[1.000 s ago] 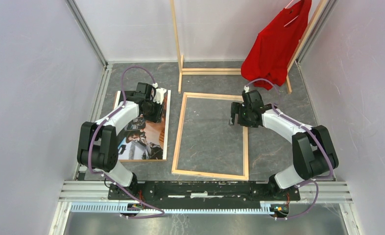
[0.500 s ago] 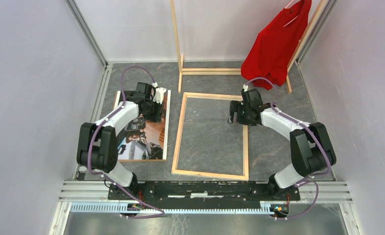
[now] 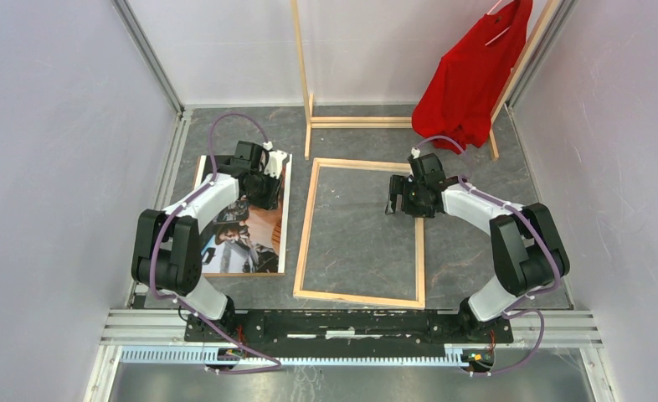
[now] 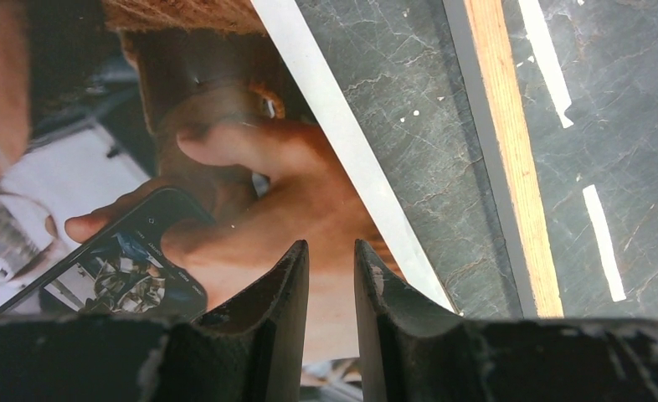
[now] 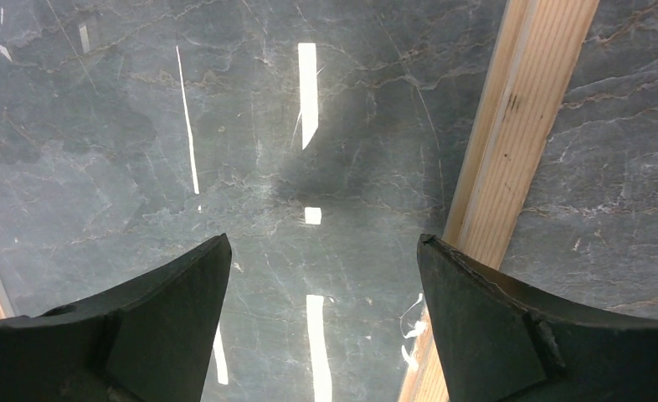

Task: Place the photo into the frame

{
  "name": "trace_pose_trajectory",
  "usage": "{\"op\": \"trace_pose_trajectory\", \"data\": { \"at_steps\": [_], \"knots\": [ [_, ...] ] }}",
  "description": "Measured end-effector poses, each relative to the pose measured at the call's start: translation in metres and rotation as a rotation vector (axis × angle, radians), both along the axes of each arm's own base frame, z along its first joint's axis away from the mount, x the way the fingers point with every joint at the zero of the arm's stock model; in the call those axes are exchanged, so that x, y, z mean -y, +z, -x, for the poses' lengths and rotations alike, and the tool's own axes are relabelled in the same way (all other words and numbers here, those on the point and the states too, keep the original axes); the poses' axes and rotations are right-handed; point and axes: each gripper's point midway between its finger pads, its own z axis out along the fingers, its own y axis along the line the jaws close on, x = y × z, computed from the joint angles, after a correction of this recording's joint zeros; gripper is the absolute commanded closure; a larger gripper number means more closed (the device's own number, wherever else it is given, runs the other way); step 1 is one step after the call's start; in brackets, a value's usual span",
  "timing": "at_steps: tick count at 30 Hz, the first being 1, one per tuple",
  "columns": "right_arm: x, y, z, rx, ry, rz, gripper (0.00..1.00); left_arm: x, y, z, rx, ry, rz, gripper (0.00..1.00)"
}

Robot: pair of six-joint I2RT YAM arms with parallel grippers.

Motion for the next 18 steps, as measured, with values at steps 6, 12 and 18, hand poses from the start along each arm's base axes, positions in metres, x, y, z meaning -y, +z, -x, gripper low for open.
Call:
{"op": "trace_pose_trajectory", "data": {
  "at_steps": [6, 12, 18],
  "knots": [
    [-0.002, 0.013, -0.011, 0.024, 0.004, 0.000, 0.15, 0.001, 0.000, 0.000, 0.001, -0.002, 0.001, 0.67],
    [-0.019, 0.048, -0.059, 0.139, 0.015, -0.041, 0.22, 0.001, 0.000, 0.000, 0.001, -0.003, 0.002, 0.67],
    [-0.041, 0.037, -0.073, 0.139, 0.050, -0.117, 0.30, 0.005, -0.004, 0.001, -0.009, -0.014, 0.002, 0.67]
  ]
}}
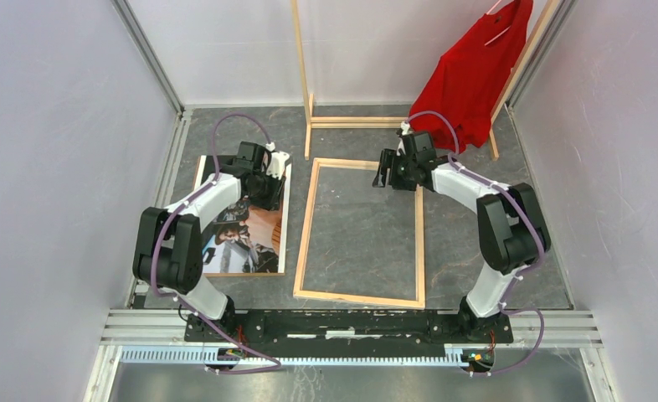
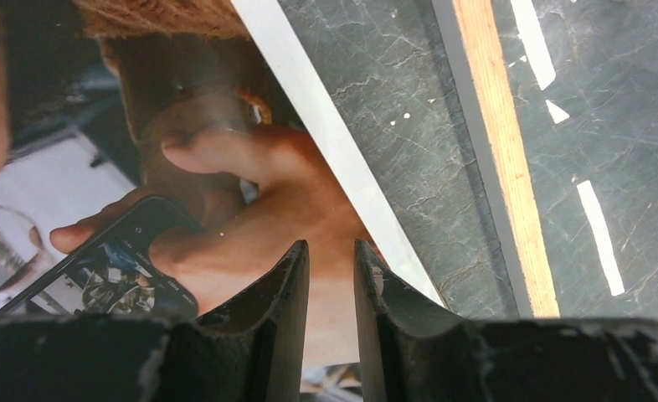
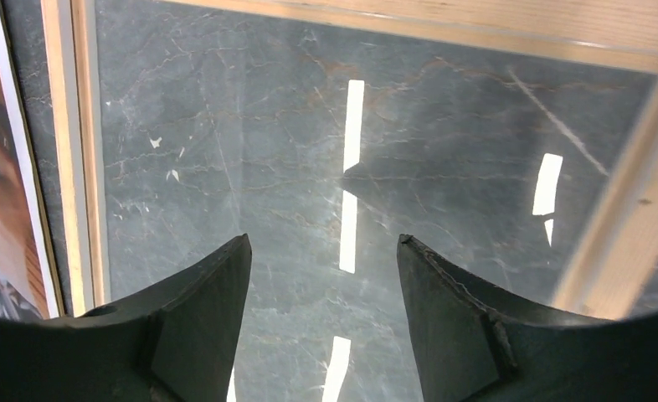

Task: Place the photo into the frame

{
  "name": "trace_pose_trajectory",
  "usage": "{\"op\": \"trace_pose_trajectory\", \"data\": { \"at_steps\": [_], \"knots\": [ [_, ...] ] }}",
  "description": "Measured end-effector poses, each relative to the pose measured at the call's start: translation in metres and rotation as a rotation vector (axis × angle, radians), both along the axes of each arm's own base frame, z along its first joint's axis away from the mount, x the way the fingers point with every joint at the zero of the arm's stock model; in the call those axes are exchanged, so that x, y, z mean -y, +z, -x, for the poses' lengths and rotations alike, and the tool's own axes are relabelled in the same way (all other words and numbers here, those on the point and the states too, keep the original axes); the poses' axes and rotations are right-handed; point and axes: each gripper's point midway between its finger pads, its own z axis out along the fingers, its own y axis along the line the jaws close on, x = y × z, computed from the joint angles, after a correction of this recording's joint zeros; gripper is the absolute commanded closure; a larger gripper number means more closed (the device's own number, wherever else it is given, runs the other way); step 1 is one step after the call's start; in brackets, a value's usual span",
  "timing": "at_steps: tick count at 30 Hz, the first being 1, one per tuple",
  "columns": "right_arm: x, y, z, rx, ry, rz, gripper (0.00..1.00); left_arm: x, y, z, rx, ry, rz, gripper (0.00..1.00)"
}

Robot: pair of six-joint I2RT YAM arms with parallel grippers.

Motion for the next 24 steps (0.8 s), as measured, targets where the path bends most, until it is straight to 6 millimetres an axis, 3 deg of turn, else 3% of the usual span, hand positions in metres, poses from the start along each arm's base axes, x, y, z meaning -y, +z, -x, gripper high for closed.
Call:
{"op": "trace_pose_trajectory", "data": {
  "at_steps": [4, 9, 13, 16, 18, 21, 24],
  "knots": [
    [-0.018, -0.007, -0.002, -0.022, 0.033, -0.035, 0.23, 0.010, -0.002, 0.003, -0.001, -0.028, 0.003, 0.68],
    [-0.023, 0.008, -0.004, 0.000, 0.050, -0.047, 0.13, 0.035, -0.011, 0.015, -0.004, -0.100, 0.006, 0.69],
    [0.005, 0.031, 0.009, 0.037, 0.009, -0.008, 0.07, 0.048, -0.020, 0.027, -0.021, -0.150, 0.000, 0.70],
    [0.044, 0.051, 0.036, 0.099, -0.058, 0.011, 0.05, 0.050, -0.026, 0.034, -0.034, -0.161, -0.004, 0.70],
    [0.067, 0.053, 0.055, 0.124, -0.103, 0.026, 0.05, 0.049, -0.028, 0.036, -0.038, -0.163, -0.006, 0.70],
    [0.090, 0.035, 0.083, 0.117, -0.148, 0.056, 0.05, 0.050, -0.032, 0.039, -0.040, -0.169, -0.007, 0.71],
    [0.099, -0.003, 0.119, 0.042, -0.151, 0.074, 0.04, 0.054, -0.037, 0.045, -0.045, -0.187, -0.009, 0.71]
  ]
}}
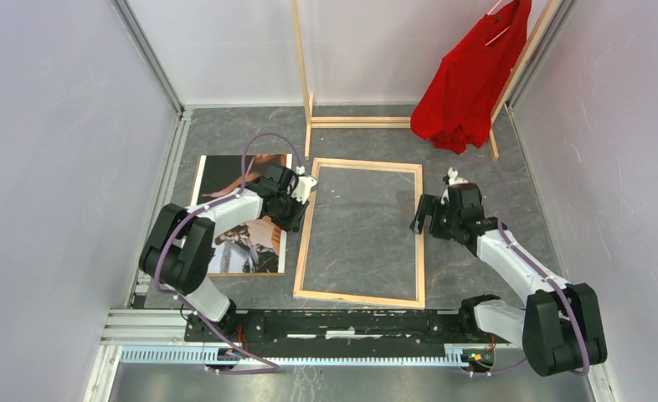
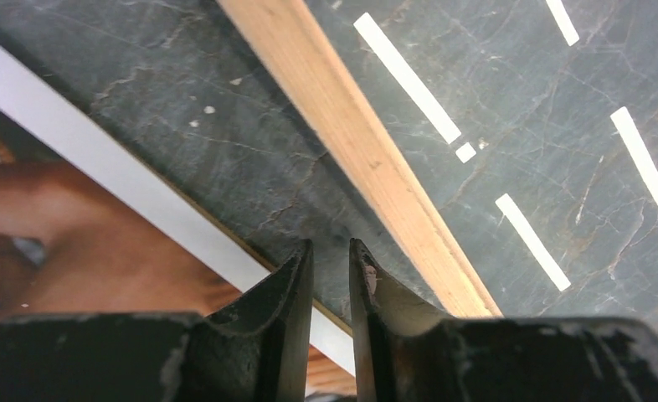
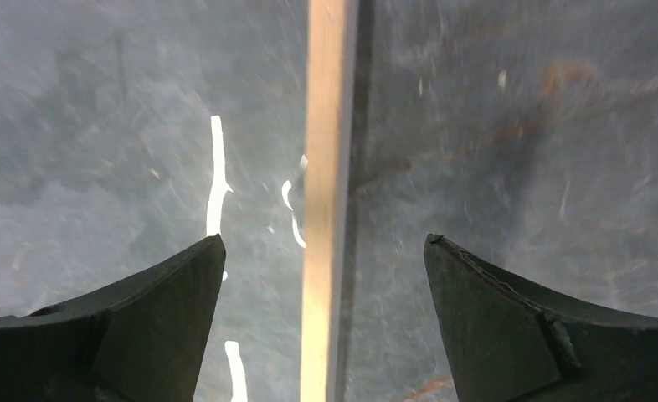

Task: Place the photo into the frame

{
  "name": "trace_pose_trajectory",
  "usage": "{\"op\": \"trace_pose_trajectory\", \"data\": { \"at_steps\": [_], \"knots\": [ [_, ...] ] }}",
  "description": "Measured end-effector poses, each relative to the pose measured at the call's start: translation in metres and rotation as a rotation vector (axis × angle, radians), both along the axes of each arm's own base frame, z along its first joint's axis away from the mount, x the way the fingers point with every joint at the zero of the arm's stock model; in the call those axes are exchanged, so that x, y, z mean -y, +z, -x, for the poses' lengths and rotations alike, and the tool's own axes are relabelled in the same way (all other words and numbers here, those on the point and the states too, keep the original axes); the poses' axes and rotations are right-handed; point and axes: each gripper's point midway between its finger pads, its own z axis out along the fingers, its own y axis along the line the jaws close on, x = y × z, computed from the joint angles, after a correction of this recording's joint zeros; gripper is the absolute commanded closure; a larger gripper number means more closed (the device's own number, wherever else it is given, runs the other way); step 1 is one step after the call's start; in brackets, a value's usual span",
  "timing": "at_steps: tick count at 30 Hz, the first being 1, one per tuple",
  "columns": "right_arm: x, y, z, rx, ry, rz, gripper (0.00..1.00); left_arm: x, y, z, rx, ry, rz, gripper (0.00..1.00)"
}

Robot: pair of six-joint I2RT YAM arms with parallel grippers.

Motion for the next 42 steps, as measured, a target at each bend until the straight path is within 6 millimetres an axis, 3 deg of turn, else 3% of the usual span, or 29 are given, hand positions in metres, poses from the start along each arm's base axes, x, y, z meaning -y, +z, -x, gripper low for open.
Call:
{"op": "trace_pose_trajectory", "data": {
  "at_steps": [3, 6, 15, 23, 30, 33, 35, 37, 40, 42],
  "knots": [
    [0.002, -0.026, 0.023, -0.067, 0.000, -0.005, 0.04, 0.006, -0.003, 0.006, -0.002, -0.023, -0.001, 0.72],
    [-0.002, -0.034, 0.028, -0.076, 0.007, -0.041, 0.05, 0.012, -0.002, 0.006, 0.009, -0.035, 0.004, 0.72],
    [-0.028, -0.027, 0.006, -0.014, 0.020, -0.195, 0.05, 0.019, -0.003, -0.009, 0.020, -0.012, -0.002, 0.73],
    [-0.030, -0.030, -0.013, -0.026, -0.004, -0.205, 0.06, 0.021, -0.002, -0.025, 0.041, 0.009, -0.022, 0.73],
    [-0.021, -0.020, -0.025, -0.004, -0.033, -0.154, 0.06, 0.018, 0.000, -0.024, 0.027, 0.014, -0.041, 0.58],
    [-0.013, 0.002, -0.029, 0.060, -0.055, -0.115, 0.05, 0.007, 0.012, -0.022, 0.015, 0.024, -0.050, 0.43],
    [-0.011, 0.020, -0.031, 0.110, -0.058, -0.100, 0.05, -0.008, 0.033, -0.031, 0.035, 0.045, -0.041, 0.33],
    [-0.017, 0.037, -0.033, 0.154, -0.046, -0.091, 0.05, -0.028, 0.059, -0.048, 0.082, 0.092, -0.022, 0.29],
    [-0.050, 0.068, -0.043, 0.206, 0.030, -0.098, 0.05, -0.081, 0.107, -0.081, 0.192, 0.209, -0.006, 0.26],
    [-0.091, 0.080, -0.038, 0.216, 0.136, -0.118, 0.05, -0.118, 0.130, -0.096, 0.253, 0.280, -0.018, 0.24]
  ]
}}
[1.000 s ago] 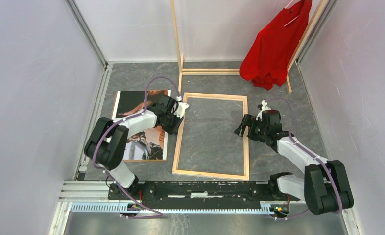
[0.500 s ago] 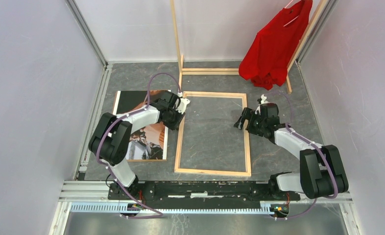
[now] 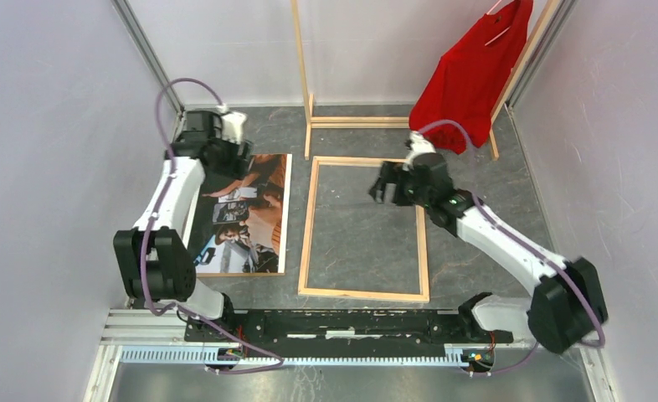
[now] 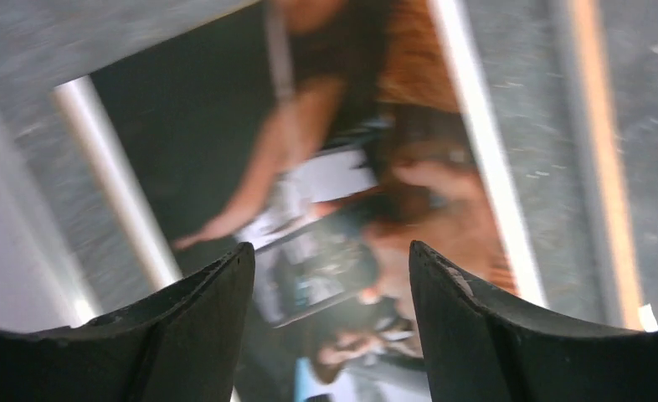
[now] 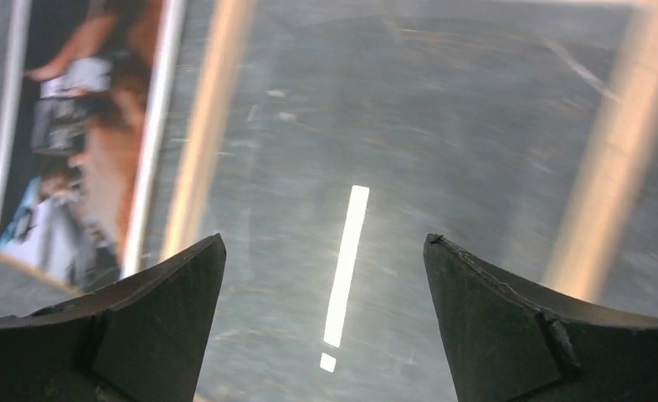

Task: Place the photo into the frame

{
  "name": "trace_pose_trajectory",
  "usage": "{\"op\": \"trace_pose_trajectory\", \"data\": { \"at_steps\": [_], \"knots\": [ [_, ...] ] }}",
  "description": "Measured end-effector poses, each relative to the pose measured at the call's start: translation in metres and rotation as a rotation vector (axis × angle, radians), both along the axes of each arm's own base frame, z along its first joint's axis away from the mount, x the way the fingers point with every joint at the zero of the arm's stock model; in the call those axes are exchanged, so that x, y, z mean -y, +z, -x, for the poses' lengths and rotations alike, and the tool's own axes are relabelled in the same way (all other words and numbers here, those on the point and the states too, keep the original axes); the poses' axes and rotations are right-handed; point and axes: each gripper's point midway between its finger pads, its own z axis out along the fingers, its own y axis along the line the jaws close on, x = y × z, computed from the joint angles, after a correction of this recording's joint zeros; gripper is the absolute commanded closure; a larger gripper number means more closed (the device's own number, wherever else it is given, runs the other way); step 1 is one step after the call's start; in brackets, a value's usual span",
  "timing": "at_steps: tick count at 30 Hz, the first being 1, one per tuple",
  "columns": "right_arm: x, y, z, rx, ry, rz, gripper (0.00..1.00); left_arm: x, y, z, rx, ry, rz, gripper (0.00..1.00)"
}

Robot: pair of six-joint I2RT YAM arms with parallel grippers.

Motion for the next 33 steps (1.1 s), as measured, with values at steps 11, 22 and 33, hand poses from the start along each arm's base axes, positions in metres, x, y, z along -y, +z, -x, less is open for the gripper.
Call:
{"op": "trace_pose_trajectory", "data": {
  "at_steps": [11, 22, 33],
  "knots": [
    [-0.261, 0.044, -0.046, 0.051, 0.368, -0.081, 0.05, -0.184, -0.031, -0.006, -0.024, 0.430, -0.162, 0.16],
    [-0.305, -0.084, -0.055, -0.157, 0.351, -0.019, 0.05, -0.212, -0.093, 0.014, -0.072, 0.525, -0.304, 0.18],
    [-0.304, -0.103, -0.061, -0.189, 0.301, -0.029, 0.06, -0.220, -0.090, 0.006, -0.014, 0.548, -0.332, 0.19]
  ]
}}
